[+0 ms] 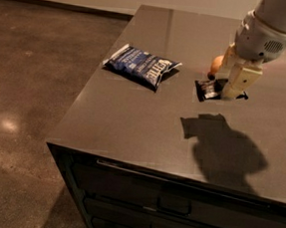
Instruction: Pick rxbar chocolate
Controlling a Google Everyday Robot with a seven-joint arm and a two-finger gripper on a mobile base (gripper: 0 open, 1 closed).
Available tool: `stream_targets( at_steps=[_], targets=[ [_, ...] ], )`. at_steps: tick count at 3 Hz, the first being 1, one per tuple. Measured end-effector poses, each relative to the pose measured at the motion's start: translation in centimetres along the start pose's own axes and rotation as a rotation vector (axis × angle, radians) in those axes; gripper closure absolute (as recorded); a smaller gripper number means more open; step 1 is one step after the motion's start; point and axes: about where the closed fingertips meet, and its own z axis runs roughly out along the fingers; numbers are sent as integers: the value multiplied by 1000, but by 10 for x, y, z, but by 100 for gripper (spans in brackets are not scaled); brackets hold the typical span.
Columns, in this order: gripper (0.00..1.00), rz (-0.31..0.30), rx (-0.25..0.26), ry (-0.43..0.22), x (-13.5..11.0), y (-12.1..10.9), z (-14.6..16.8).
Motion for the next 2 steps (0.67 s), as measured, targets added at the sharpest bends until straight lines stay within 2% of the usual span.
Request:
stream_targets(
  at_steps=[1, 2],
  targets=[
    [100, 10, 38, -34, -14, -7, -21],
    [100, 62, 40, -78, -19, -10, -26]
  ],
)
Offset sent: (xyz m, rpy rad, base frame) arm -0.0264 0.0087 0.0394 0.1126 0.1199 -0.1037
